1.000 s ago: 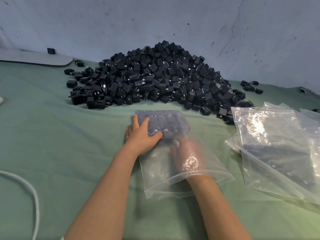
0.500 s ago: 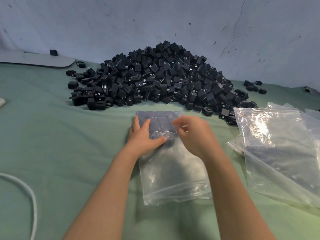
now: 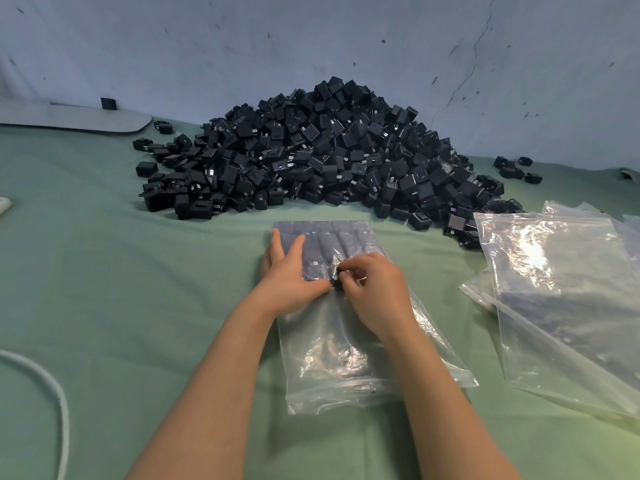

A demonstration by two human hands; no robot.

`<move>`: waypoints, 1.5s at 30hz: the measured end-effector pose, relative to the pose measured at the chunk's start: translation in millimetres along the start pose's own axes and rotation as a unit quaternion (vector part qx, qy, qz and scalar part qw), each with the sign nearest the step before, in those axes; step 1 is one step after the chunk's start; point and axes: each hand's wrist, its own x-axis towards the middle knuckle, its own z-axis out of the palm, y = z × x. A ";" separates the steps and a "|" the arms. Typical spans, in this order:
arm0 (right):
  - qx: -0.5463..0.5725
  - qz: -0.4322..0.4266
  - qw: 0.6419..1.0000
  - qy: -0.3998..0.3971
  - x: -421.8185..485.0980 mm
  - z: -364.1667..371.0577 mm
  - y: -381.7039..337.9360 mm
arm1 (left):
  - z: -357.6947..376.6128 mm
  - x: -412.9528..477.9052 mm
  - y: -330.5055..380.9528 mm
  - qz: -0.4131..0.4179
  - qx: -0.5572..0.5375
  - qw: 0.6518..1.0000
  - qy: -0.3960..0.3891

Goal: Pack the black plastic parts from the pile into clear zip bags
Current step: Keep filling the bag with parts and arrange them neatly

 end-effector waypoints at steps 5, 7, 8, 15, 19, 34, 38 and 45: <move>0.006 -0.011 1.000 -0.013 -0.7 1.5 3.6 | -0.6 -2.2 2.7 0.003 -0.028 1.000 0.001; 0.005 -0.011 1.000 -0.012 -1.0 3.2 5.3 | -3.0 -2.2 3.1 -0.005 -0.047 0.999 -0.010; 0.003 -0.011 1.000 -0.010 -1.2 4.1 5.8 | -4.3 -2.3 3.8 -0.011 -0.067 0.998 -0.016; -0.008 -0.024 1.000 0.011 -0.9 8.2 7.6 | -4.9 0.9 9.5 -0.058 -0.184 0.979 0.069; -0.014 -0.028 0.999 0.017 -0.5 9.4 7.9 | -4.1 4.7 12.1 -0.068 -0.226 0.969 0.073; -0.011 -0.038 0.999 0.029 0.1 11.9 9.6 | 2.1 21.1 -2.2 -0.076 -0.396 0.913 0.061; -0.015 -0.042 0.998 0.034 -0.5 12.1 9.9 | 3.4 23.9 -3.6 -0.079 -0.409 0.908 0.054; 0.002 -0.038 0.999 0.015 0.5 10.1 11.7 | 3.0 24.6 -4.7 -0.074 -0.408 0.908 0.057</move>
